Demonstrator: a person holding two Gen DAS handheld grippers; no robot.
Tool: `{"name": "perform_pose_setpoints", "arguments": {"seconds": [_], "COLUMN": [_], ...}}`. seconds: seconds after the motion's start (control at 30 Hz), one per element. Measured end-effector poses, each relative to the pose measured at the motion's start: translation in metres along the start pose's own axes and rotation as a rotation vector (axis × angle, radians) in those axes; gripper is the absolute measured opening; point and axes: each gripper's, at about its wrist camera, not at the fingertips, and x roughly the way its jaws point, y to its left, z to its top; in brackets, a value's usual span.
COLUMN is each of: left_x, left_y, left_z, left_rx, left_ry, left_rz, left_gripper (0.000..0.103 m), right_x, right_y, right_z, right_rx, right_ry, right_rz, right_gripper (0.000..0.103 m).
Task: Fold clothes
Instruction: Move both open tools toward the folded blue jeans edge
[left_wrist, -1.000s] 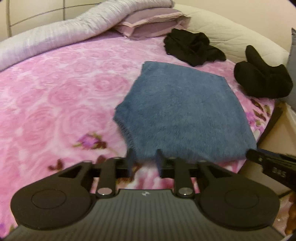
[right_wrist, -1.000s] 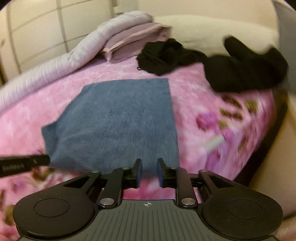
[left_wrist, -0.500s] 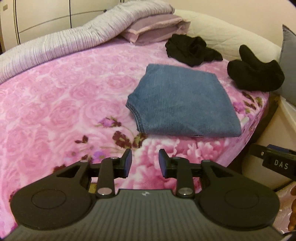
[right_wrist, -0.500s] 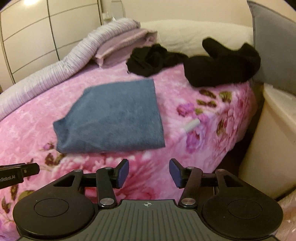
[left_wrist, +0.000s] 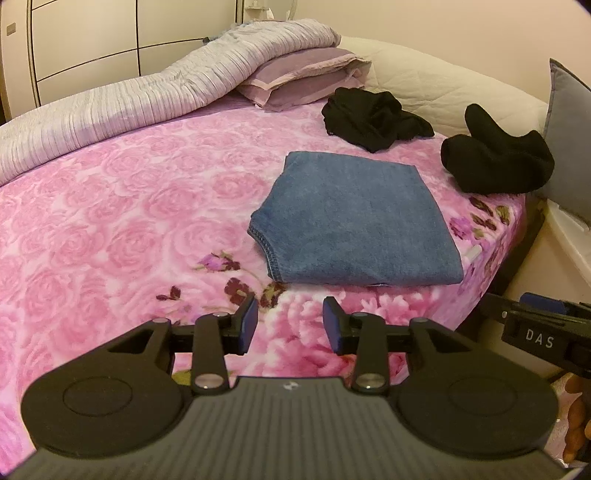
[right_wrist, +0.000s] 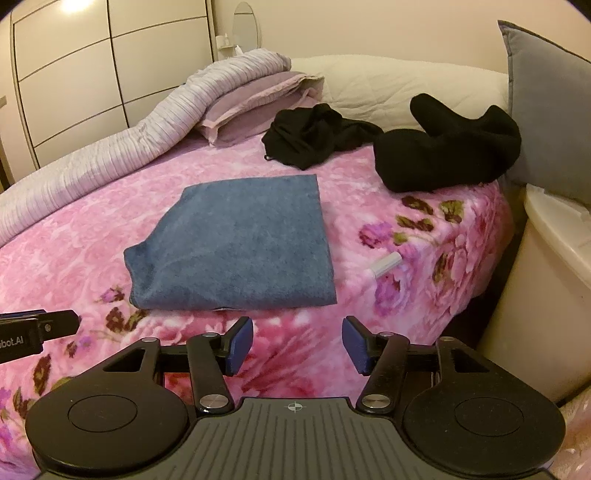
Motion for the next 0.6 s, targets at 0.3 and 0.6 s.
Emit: {"name": "perform_pose_setpoints", "arguments": {"seconds": [0.3, 0.6], "left_x": [0.032, 0.078], "left_y": [-0.008, 0.045], "left_z": [-0.005, 0.041], "left_rx": [0.018, -0.115], "left_ry": [0.061, 0.031], "left_rz": [-0.044, -0.238], "left_gripper": [0.038, 0.048], "right_x": [0.024, 0.067], "right_y": [-0.015, -0.078], "right_z": [-0.009, -0.01], "right_rx": [0.034, 0.229], "right_ry": [0.055, 0.145], "right_rz": [-0.006, 0.141], "right_gripper": [0.058, 0.058]}}
